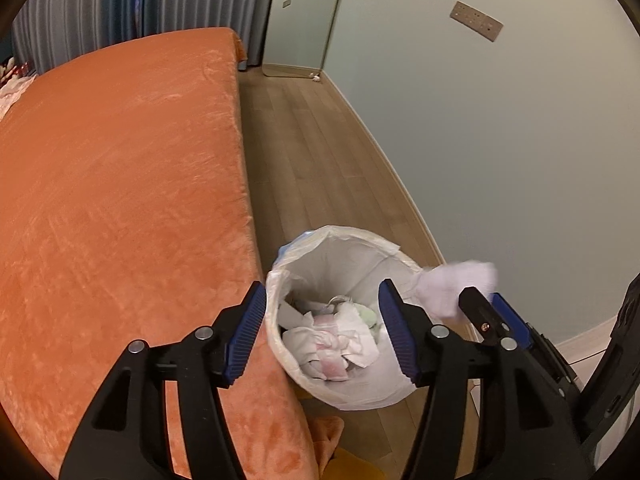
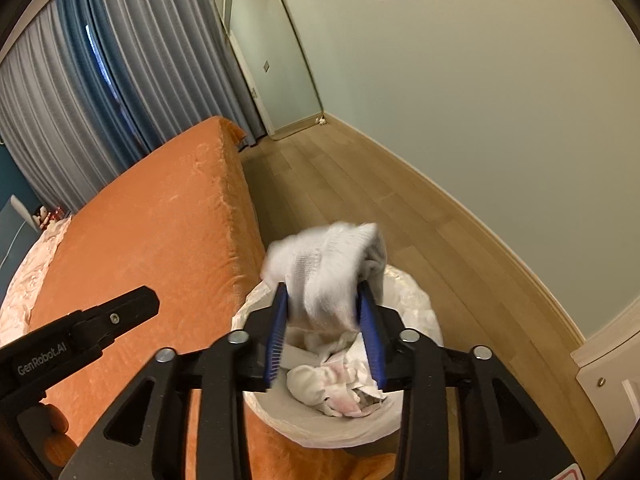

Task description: Collect trash

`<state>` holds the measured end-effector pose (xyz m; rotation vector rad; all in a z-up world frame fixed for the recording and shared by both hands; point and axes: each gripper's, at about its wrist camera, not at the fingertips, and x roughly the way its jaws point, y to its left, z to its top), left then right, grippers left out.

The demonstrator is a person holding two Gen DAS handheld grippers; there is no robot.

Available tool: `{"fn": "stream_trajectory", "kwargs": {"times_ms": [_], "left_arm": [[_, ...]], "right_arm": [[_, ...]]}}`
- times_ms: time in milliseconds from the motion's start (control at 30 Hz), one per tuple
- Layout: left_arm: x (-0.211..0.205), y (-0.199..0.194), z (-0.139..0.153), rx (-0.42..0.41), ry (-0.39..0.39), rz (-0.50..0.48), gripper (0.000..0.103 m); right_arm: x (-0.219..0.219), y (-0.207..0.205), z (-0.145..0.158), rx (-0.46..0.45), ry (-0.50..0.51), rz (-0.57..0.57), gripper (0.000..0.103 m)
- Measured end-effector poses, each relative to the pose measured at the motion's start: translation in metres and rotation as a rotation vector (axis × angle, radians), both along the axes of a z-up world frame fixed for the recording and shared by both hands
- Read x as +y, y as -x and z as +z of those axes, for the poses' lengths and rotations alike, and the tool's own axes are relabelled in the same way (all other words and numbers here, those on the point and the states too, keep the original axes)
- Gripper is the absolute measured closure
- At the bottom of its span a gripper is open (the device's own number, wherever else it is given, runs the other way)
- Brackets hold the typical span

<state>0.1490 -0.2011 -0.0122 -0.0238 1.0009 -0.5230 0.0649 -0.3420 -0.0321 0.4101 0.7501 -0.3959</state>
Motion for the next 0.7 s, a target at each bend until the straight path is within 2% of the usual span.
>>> {"fn": "stream_trajectory", "kwargs": {"times_ms": [267,633,700], "left_arm": [[0.025,0.002,-0.007,-0.027,-0.035,0.033,0.044],[0.044,0.015,-0.011,-0.067,-0.086,0.048,0.042],[0.046,0.018,-0.011,-0.077,-0.098,0.052,0.038]], "right_arm": [[0.011,-0.005,-0.003,0.021,0.022,0.024,0.049],[0.026,0.005,-0.002,0.052,0.060,0.040,0.045],[0.032,0.008,-0.001,0.060,0.070,0.045,0.039]]}}
